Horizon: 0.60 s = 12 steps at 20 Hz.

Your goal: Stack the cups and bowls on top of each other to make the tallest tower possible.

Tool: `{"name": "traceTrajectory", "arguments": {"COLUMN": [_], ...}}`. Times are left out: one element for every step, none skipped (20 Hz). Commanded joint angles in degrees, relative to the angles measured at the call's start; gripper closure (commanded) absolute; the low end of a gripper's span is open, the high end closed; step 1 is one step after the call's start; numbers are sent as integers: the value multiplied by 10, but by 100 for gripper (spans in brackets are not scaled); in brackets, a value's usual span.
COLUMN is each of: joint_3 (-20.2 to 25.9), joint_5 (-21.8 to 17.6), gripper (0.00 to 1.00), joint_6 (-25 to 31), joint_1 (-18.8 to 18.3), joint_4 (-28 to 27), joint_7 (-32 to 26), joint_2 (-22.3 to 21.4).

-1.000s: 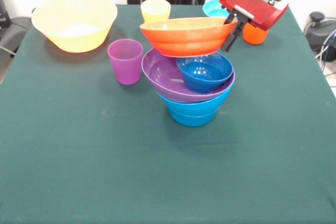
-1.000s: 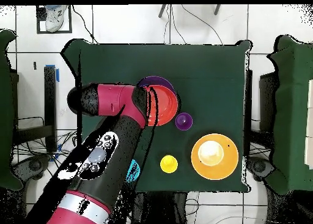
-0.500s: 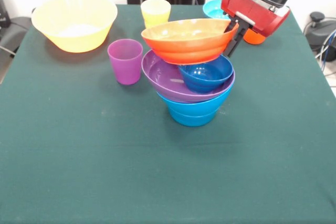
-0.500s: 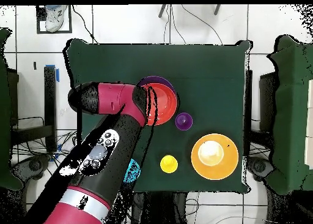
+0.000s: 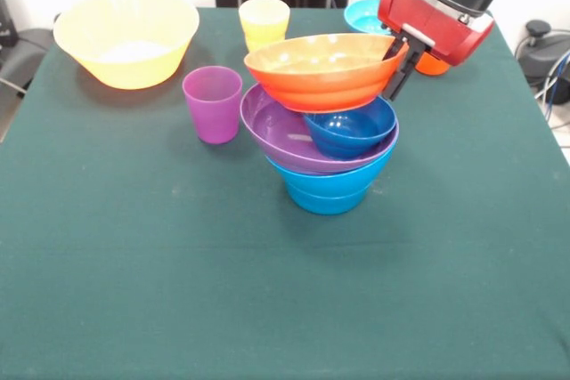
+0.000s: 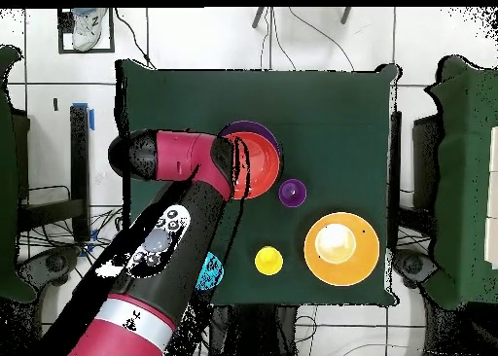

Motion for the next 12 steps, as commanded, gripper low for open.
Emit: {"name": "traceTrajectory", "arguments": {"joint_3": [41, 43, 45, 45, 45, 45, 45, 45, 44, 44, 44, 43], "joint_5": [14, 15, 16, 17, 18, 18, 19, 19, 19, 19, 19, 18], "gripper": [100, 100, 100, 100, 100, 100, 100, 100, 100, 100, 100, 100], "joint_6": [1, 1, -1, 0, 2, 4, 5, 6, 7, 8, 10, 14], "joint_1": [6, 6, 7, 7, 7, 8, 8, 8, 8, 8, 9, 10], "joint_4": [-26, -25, -24, -25, -25, -26, -26, -27, -27, -28, -29, -30], "joint_7": [114, 114, 114, 115, 115, 115, 115, 116, 117, 117, 116, 116], "joint_2": [17, 17, 17, 18, 18, 18, 18, 18, 19, 19, 19, 19]}}
